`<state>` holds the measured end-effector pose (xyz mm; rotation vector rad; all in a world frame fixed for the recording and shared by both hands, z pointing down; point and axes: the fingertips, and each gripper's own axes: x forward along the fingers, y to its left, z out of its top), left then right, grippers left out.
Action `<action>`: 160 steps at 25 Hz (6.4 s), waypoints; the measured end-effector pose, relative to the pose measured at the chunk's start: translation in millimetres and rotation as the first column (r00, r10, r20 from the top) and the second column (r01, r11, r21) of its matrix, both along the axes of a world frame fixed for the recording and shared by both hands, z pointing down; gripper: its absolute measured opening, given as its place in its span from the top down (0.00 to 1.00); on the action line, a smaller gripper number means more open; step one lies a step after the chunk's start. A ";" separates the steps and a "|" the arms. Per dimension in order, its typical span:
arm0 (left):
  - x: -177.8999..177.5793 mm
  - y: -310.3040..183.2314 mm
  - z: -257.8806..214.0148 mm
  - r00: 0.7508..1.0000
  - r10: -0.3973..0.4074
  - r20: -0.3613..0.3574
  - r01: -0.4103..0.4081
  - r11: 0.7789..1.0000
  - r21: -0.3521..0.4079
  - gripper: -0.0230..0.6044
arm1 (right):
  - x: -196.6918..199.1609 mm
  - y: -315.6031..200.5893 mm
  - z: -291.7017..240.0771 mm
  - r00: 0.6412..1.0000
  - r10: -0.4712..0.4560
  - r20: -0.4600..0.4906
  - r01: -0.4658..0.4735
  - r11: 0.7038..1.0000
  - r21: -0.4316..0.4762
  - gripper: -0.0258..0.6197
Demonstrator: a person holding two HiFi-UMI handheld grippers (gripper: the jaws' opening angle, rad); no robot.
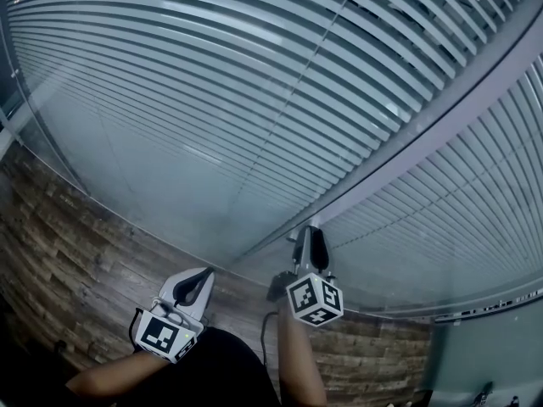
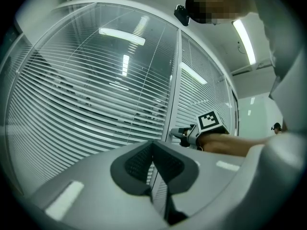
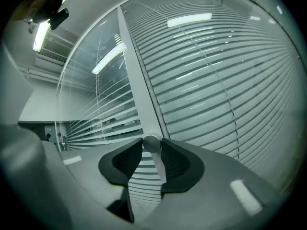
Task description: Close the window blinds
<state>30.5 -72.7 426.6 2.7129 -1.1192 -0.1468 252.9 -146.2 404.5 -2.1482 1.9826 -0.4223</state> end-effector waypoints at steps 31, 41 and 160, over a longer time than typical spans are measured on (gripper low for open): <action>2.1 0.9 3.1 1.000 0.025 0.000 -0.025 0.999 -0.038 0.96 | -7.8 5.0 -9.3 0.929 -0.044 -0.367 0.022 0.998 -0.062 0.78; -7.3 0.3 7.2 1.000 0.000 0.005 0.000 0.999 -0.046 0.96 | -5.7 -1.9 -0.6 0.999 0.033 -0.040 -0.033 0.999 0.000 0.76; -6.3 -17.5 17.2 0.974 0.225 -0.010 -0.225 0.973 -0.053 0.96 | -14.3 -6.2 -2.3 0.698 -0.061 -0.714 -0.136 0.967 -0.216 0.76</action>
